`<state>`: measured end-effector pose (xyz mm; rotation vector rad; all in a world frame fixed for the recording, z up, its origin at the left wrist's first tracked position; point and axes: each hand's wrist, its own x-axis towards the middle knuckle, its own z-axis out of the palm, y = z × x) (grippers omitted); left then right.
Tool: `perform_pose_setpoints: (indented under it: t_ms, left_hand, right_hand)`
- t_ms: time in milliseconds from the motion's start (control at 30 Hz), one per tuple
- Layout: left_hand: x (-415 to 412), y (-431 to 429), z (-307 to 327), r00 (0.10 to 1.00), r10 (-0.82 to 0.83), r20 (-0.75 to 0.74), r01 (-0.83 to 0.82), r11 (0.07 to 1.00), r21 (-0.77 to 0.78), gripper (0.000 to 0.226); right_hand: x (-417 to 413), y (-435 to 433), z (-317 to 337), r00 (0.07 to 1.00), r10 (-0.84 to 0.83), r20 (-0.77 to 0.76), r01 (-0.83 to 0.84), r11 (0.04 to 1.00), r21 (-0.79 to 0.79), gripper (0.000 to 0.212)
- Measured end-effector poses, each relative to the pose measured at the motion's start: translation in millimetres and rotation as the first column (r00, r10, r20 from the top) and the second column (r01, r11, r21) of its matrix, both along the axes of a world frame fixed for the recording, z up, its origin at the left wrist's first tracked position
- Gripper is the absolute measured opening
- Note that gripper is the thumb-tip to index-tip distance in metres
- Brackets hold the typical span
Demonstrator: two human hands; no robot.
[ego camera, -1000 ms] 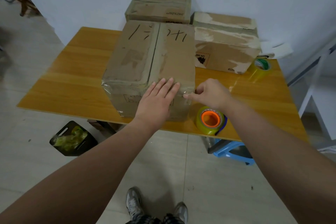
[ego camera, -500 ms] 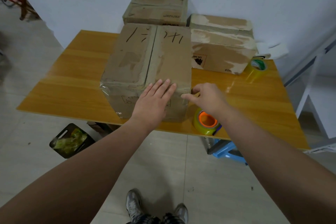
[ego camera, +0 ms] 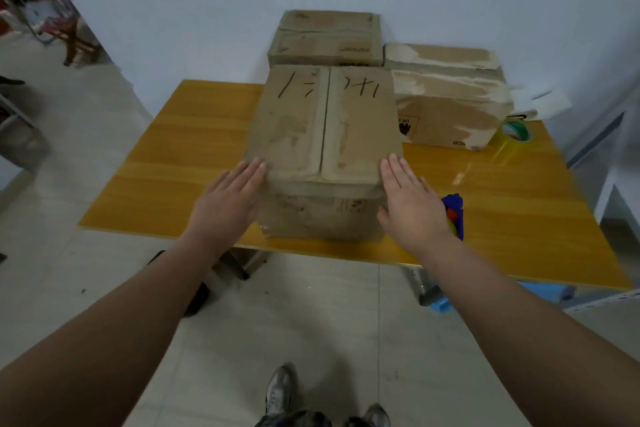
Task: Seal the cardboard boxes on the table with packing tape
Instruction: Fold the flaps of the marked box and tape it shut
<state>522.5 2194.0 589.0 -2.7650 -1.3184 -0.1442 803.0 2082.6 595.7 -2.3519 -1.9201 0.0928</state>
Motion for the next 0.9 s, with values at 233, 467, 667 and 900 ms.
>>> perform_pose_setpoints:
  t_ms: [233, 467, 667, 900]
  left_hand:
    - [-18.9, 38.0, 11.5, 0.974, -0.22, 0.054, 0.222, 0.974, -0.035, 0.057]
    - [-19.8, 69.6, 9.9, 0.881, -0.472, -0.008, 0.472, 0.881, -0.026, 0.053]
    - [-9.3, 80.1, 18.9, 0.881, -0.375, 0.29, 0.434, 0.884, -0.176, 0.054]
    - [-2.3, 85.0, 2.5, 0.878, -0.452, 0.156, 0.466, 0.882, -0.068, 0.056]
  right_hand:
    - [-55.6, 16.2, 6.4, 0.992, 0.011, 0.124, -0.014, 0.999, 0.029, 0.079]
    - [-120.8, 56.3, 13.6, 0.976, 0.217, 0.022, -0.219, 0.971, 0.097, 0.074]
    - [-120.1, 89.5, 14.3, 0.999, 0.037, -0.003, -0.036, 0.988, 0.151, 0.062]
    - [-124.3, 90.0, -4.6, 0.98, 0.032, 0.196, -0.08, 0.968, 0.24, 0.054]
